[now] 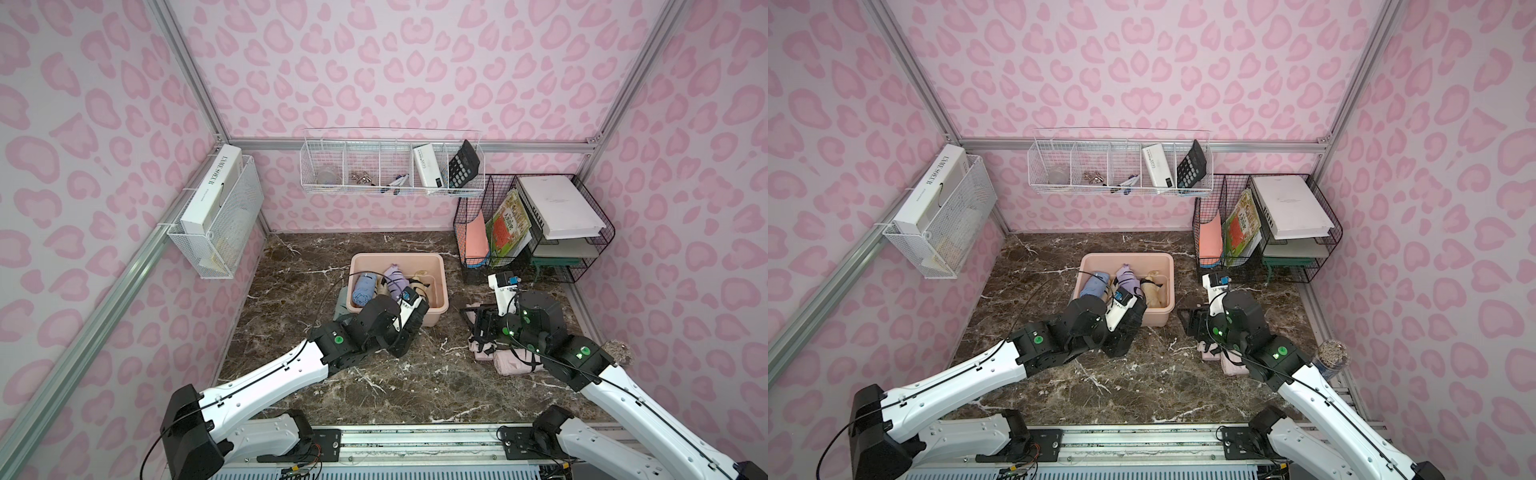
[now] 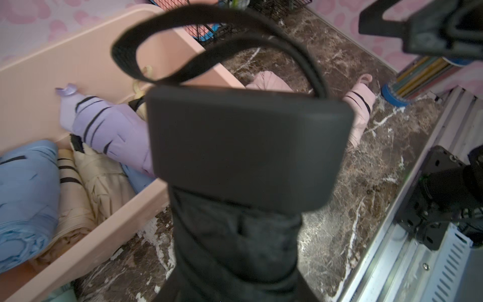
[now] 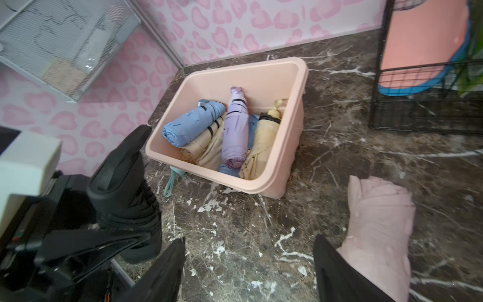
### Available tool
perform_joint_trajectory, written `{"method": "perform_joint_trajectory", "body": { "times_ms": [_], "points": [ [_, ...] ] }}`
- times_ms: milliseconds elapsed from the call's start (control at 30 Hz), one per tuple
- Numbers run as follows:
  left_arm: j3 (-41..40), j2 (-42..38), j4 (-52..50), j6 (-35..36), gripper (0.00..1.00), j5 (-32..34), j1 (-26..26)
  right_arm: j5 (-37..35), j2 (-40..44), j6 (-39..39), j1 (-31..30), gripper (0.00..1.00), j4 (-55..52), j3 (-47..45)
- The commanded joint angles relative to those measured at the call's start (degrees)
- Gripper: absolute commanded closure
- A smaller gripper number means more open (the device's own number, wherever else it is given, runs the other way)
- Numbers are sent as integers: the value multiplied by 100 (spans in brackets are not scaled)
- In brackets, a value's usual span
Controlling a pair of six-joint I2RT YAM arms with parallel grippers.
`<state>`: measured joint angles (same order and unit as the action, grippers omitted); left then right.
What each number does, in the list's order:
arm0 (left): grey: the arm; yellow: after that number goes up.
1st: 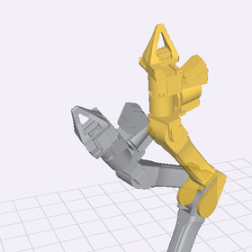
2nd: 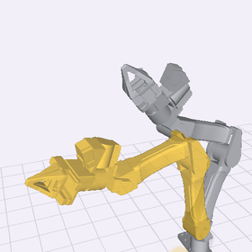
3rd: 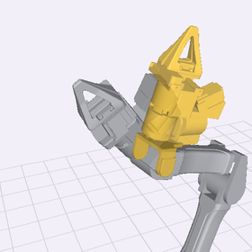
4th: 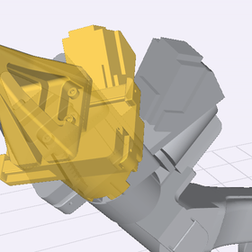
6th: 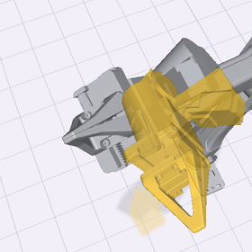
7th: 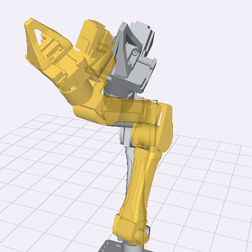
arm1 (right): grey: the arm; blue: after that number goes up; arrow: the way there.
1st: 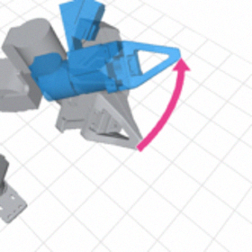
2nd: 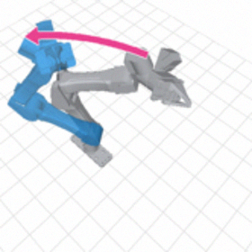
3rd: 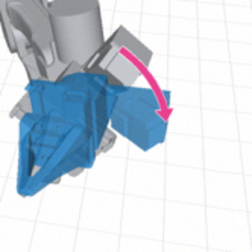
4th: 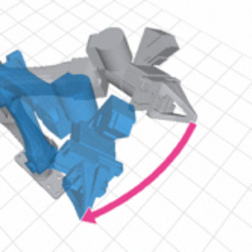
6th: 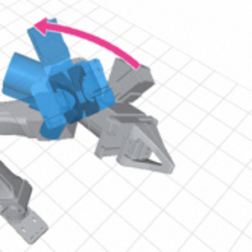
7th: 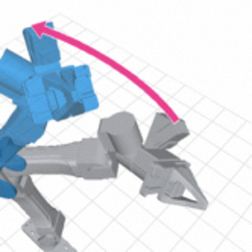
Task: Put the umbrella into the storage box
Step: Pick up the umbrella from the center of the board.
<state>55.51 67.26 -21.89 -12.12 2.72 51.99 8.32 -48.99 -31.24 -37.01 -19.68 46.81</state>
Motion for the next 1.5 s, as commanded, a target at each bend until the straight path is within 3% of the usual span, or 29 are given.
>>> {"method": "perform_joint_trajectory", "body": {
  "times_ms": [0, 200, 533, 833, 1033, 1333, 1400, 1467],
  "points": [
    [175, 22, 280, -291, 100, 7, -69, 814, -218, -16, 6, 28, 836, 116],
    [345, 167, 229, -452, 100, 53, -166, 1291, -700, -319, -187, 25, 1702, 240],
    [423, 261, 222, -519, 100, 75, -189, 1227, -1460, -656, -609, 25, 2658, 274],
    [432, 257, 172, -533, 100, 89, -193, 1068, -2123, -832, -804, 33, 2864, 503],
    [448, 235, 124, -529, 100, 128, -197, 1074, -2432, -965, -882, 45, 3010, 586],
    [469, 166, 3, -485, 100, 220, -208, 1122, -2654, -1204, -915, 71, 3180, 620],
    [466, 130, 0, -493, 86, 205, -222, 1104, -2692, -1238, -913, 77, 3155, 662],
    [460, 73, -21, -484, 65, 174, -239, 1089, -2722, -1240, -913, 81, 3123, 699]
  ]
}}
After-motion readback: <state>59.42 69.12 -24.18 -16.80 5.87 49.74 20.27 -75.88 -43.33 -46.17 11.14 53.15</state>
